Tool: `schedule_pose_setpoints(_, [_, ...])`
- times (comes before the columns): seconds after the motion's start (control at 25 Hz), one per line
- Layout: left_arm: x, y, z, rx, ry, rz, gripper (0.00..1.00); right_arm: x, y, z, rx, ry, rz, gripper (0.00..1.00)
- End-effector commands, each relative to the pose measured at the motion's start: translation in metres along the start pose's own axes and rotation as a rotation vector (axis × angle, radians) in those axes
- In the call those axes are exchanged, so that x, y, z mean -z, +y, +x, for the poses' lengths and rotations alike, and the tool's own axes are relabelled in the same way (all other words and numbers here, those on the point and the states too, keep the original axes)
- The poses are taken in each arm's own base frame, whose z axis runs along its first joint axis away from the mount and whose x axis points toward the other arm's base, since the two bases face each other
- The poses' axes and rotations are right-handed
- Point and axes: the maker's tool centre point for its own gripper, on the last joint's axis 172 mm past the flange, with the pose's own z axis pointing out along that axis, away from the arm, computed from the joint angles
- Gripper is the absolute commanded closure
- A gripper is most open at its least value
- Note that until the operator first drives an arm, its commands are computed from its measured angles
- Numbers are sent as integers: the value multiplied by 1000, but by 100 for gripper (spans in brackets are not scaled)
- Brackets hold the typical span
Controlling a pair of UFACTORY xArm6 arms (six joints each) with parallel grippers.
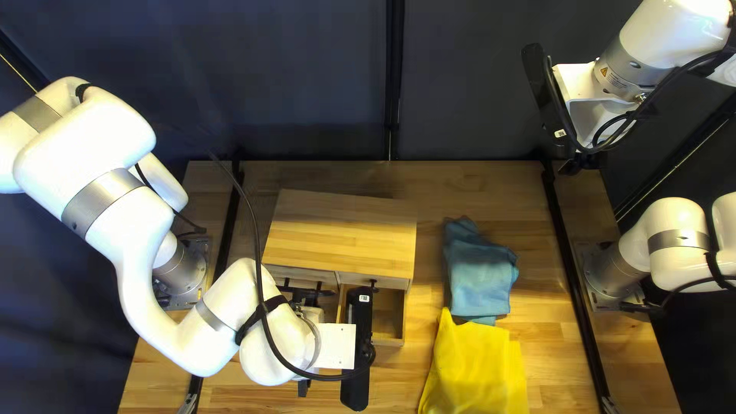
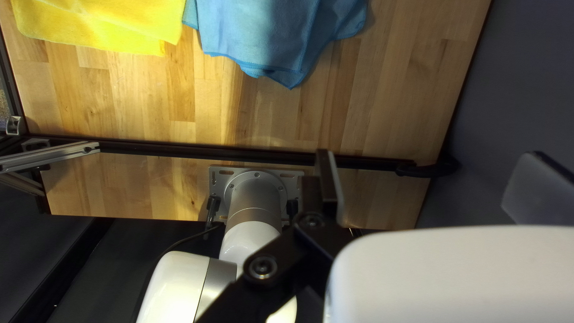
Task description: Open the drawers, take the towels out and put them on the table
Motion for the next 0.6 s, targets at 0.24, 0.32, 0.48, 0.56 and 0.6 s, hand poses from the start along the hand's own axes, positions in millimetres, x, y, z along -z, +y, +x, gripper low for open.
schedule_pose_setpoints(0.24, [-38,50,0,-66,34,3,100,0,0,0,0,0,0,0])
schedule_pose_setpoints(0.32, [-48,58,-1,-85,40,4,100,0,0,0,0,0,0,0])
schedule_pose_setpoints(0.48, [-70,79,5,-164,47,-1,100,0,0,0,0,0,0,0])
schedule_pose_setpoints(0.56, [-81,89,10,-239,39,-5,100,0,0,0,0,0,0,0])
schedule_pose_setpoints(0.6, [-84,92,13,-270,33,-2,100,0,0,0,0,0,0,0])
